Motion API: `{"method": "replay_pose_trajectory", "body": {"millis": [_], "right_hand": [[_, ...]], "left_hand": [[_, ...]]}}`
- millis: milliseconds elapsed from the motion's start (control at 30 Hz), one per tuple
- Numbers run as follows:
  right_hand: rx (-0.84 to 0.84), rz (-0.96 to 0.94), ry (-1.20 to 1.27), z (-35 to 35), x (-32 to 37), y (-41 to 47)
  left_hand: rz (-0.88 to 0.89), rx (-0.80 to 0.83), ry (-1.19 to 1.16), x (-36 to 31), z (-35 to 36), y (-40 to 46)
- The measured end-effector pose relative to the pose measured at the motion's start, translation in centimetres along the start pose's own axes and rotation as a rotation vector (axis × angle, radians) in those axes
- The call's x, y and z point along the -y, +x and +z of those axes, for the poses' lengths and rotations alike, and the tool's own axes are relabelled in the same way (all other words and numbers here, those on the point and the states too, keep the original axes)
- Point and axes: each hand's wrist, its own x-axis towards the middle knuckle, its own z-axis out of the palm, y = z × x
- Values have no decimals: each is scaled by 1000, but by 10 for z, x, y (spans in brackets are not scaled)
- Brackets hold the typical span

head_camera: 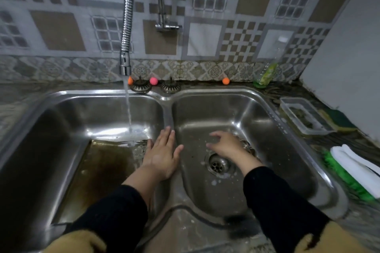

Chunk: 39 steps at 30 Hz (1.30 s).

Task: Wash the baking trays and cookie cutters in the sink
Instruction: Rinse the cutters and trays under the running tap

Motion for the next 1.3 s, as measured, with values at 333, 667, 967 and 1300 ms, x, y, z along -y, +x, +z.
{"method": "replay_pose_trajectory", "body": {"millis": [333,667,967,1300], "right_hand": [[167,-447,5,102,122,-40],[405,-228,-429,194,124,37],[292,-196,-271,202,117,18],[312,-324,367,145,118,-18]], "left_hand": [[-265,241,33,112,-9,-52],[-270,390,102,145,4,-61],[-328,376,14,145,6,-59],[-548,108,-1485,101,-16,-39]]}}
